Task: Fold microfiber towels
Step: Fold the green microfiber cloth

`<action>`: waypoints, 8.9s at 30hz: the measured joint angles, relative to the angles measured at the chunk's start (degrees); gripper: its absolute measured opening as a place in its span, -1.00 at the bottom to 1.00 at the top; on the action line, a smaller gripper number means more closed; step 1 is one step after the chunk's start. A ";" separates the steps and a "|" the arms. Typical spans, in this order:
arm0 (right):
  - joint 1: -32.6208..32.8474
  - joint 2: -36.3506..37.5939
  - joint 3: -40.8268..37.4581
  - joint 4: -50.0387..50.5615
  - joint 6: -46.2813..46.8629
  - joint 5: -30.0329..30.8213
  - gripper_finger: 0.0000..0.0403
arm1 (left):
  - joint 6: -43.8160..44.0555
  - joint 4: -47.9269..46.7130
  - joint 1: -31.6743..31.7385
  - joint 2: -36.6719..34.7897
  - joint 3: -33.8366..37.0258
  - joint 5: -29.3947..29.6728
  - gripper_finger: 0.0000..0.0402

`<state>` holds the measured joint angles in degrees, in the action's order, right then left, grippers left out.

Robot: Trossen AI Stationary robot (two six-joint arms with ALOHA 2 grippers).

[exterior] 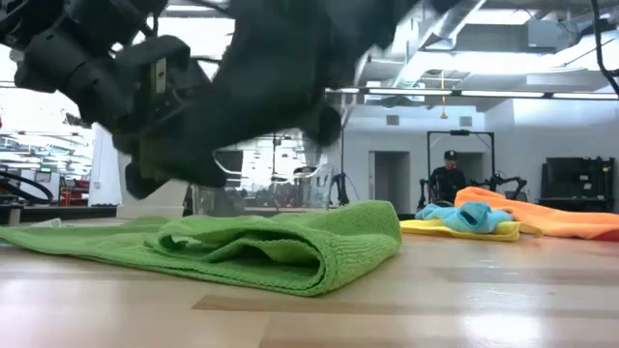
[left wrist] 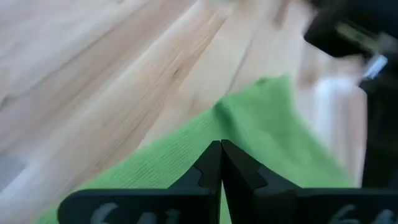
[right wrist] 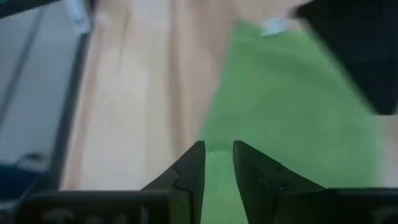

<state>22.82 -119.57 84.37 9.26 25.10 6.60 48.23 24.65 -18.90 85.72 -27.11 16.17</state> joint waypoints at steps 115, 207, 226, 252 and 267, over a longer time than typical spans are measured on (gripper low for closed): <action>15.31 11.67 -20.80 -6.12 34.44 17.91 -0.47 | -7.45 -29.89 10.24 -6.13 -14.48 -18.26 -0.99; 14.98 11.54 -23.91 -4.61 40.49 33.01 -0.47 | -17.40 -20.90 4.18 13.75 -33.19 -24.11 -0.36; 14.31 8.34 -24.21 -2.62 44.90 23.52 -0.47 | -10.58 -2.10 4.91 23.83 -20.02 -18.39 -0.72; 4.78 1.55 -23.88 -12.15 35.42 28.25 -0.47 | -10.03 -4.73 -1.00 22.08 -20.26 -16.36 -0.94; 9.09 10.53 -24.11 -12.40 28.80 29.89 -0.47 | -10.79 -1.77 -0.26 20.71 -20.27 -18.22 -0.98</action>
<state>31.91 -109.04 60.26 -3.14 53.90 36.50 37.44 22.88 -19.16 106.44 -47.38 -2.05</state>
